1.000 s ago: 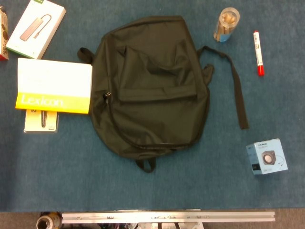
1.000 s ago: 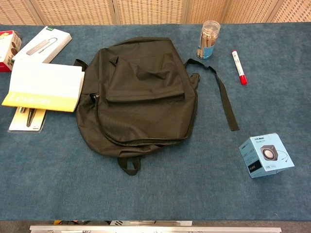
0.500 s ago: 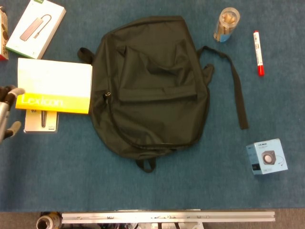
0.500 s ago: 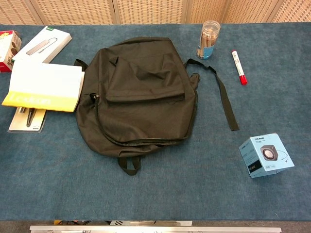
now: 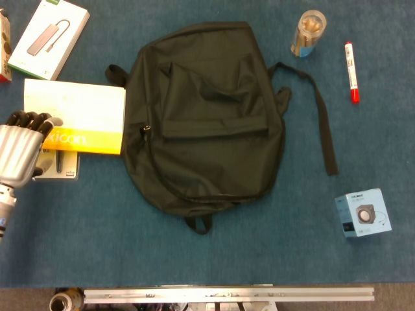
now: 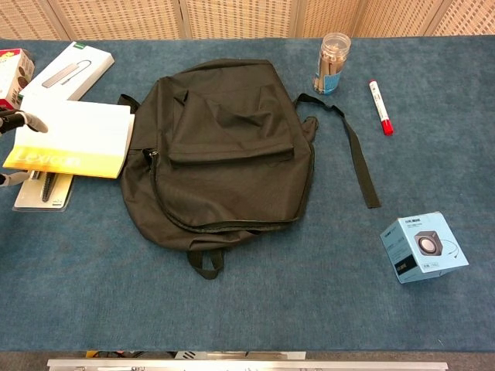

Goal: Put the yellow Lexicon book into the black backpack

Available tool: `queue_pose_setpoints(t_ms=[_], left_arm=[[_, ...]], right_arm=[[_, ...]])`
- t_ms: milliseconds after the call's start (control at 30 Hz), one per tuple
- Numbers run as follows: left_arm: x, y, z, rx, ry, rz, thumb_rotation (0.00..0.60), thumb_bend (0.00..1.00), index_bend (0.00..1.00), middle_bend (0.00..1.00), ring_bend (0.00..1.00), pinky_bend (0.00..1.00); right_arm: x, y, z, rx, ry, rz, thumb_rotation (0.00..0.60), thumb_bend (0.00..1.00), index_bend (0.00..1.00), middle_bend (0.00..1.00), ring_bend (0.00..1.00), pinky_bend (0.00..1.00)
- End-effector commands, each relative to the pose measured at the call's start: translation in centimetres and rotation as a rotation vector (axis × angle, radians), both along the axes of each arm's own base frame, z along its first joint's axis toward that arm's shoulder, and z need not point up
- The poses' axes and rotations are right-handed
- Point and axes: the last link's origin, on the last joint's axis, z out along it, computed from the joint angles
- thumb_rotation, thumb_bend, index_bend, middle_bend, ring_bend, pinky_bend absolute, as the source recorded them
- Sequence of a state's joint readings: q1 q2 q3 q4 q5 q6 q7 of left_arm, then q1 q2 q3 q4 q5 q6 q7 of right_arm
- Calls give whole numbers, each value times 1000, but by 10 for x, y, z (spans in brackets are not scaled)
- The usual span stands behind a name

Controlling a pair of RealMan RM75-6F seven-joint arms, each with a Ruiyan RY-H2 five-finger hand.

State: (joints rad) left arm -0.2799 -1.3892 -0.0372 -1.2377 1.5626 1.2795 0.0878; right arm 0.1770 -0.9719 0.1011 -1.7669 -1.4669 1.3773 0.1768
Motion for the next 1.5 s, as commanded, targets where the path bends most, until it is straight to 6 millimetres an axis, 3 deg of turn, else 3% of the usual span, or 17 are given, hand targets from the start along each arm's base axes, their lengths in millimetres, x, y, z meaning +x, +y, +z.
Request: queue_pose_setpoints(t_ms=[33, 733, 1133, 1500], left_arm=[[-4, 5, -8, 3, -13, -1, 600, 137, 330, 344, 278, 265], [-28, 20, -32, 12, -19, 20, 600, 137, 333, 347, 278, 265], [-24, 29, -44, 28, -99, 9, 600, 137, 345, 356, 283, 265], [-14, 37, -34, 135, -218, -52, 600, 138, 493, 526, 433, 337]], right_arm=[[0, 0, 0, 1, 0, 0, 600, 302, 411, 356, 306, 379], [-2, 3, 1, -4, 2, -10, 600, 302, 411, 356, 306, 379], [-2, 5, 3, -14, 2, -16, 600, 302, 411, 356, 306, 379], [-4, 7, 4, -17, 5, -21, 600, 302, 411, 356, 306, 379]])
